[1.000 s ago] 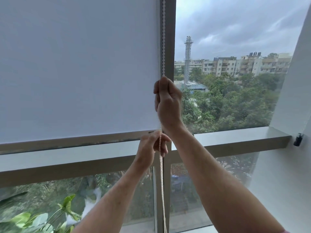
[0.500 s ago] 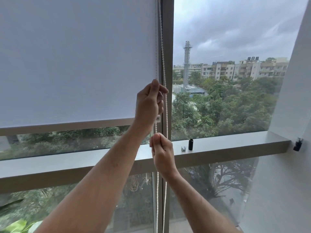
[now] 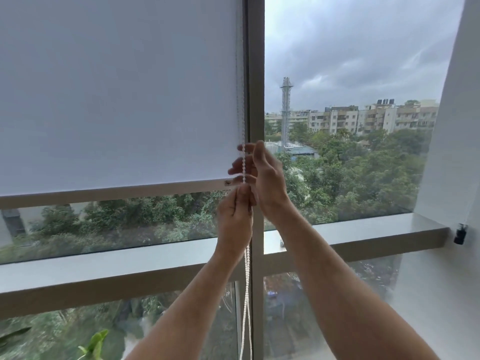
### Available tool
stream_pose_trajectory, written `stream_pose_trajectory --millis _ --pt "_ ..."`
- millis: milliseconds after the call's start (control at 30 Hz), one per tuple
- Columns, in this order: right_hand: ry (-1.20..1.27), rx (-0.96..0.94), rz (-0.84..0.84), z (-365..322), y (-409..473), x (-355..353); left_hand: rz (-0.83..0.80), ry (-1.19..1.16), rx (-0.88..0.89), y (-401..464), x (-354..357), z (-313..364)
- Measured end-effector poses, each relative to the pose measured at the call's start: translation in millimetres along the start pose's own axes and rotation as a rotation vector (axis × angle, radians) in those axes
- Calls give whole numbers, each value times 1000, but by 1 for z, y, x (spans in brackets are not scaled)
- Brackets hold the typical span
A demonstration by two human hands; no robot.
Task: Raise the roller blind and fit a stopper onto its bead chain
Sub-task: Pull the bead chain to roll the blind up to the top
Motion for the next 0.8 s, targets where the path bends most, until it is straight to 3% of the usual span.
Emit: stream_pose_trajectory --millis 133,300,467,567,700,800 --pt "54 -17 -52 -44 33 30 -36 -5 -46 -19 -1 -12" --pt "-43 -176 94 -46 29 41 -46 58 -44 -29 -11 -22" --pt "-34 -243 103 -27 8 36 -236 26 -103 -22 -29 -31" --pt "-28 -225 83 -12 -3 33 -173 111 -104 0 -35 -25" --pt "2 -207 54 11 -23 34 -119 45 51 41 -28 17" --pt "-61 -191 64 29 -38 30 -126 -22 37 74 -16 53"
Point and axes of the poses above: each hand's wrist, its own y-axis towards the middle knuckle, its own x-axis out of the palm, z = x × y, the point moved 2 cm from there along y, towards the middle knuckle, and after that the axes turned 1 degree about -x, right-handed, at the moved point
